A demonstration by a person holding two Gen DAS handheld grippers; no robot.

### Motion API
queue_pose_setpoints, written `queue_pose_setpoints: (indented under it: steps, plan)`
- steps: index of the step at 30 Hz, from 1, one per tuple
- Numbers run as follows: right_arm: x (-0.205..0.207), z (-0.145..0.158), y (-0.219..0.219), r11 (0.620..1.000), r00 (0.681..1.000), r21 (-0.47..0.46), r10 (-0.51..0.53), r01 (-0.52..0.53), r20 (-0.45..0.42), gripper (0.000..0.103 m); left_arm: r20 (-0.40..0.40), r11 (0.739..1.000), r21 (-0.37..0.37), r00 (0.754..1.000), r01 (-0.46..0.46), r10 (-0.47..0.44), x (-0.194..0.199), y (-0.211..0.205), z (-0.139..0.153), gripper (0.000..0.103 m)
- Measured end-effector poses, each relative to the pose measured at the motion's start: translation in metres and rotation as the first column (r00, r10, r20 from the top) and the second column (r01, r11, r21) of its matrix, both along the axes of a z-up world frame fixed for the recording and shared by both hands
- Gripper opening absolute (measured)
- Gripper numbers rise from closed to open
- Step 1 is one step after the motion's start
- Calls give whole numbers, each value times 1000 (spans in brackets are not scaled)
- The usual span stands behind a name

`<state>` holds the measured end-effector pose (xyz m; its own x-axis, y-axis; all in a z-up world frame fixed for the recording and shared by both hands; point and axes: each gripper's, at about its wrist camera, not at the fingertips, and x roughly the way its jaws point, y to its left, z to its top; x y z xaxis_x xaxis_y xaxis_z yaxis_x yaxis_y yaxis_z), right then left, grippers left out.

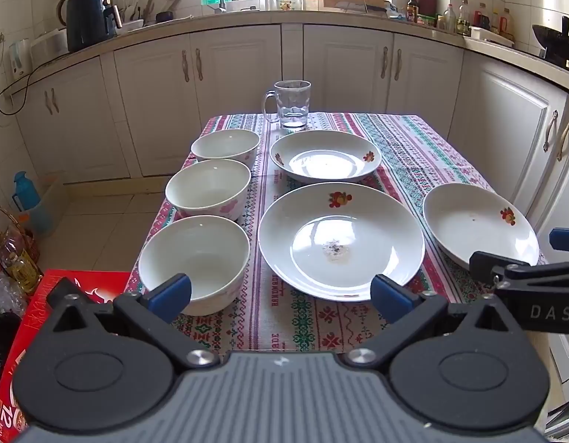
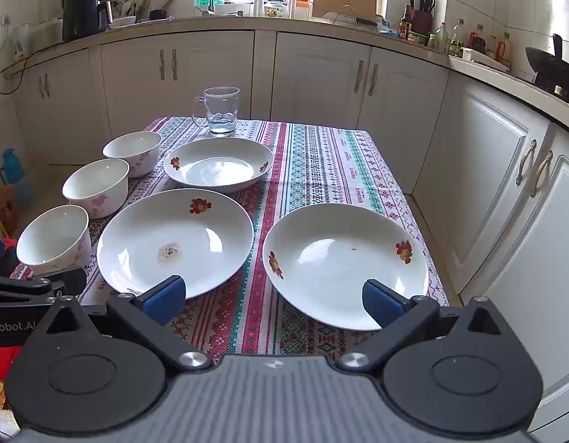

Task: Organize plates and bowls

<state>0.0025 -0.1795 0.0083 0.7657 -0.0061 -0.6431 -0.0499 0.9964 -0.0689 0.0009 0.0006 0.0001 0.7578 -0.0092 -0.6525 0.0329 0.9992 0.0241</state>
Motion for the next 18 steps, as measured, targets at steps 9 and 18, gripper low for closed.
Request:
queue_pose_setpoints:
  steps: [9, 18]
  plan:
    - [-1, 1, 1, 1000, 1000, -4, 0, 0, 3, 103, 5, 1000, 4, 1000, -1, 1, 0, -2, -1, 102]
    - [-2, 1, 2, 1000, 1000, -8, 0, 1, 6, 103, 4, 1000, -3, 1000, 0, 0, -1, -1, 2, 102]
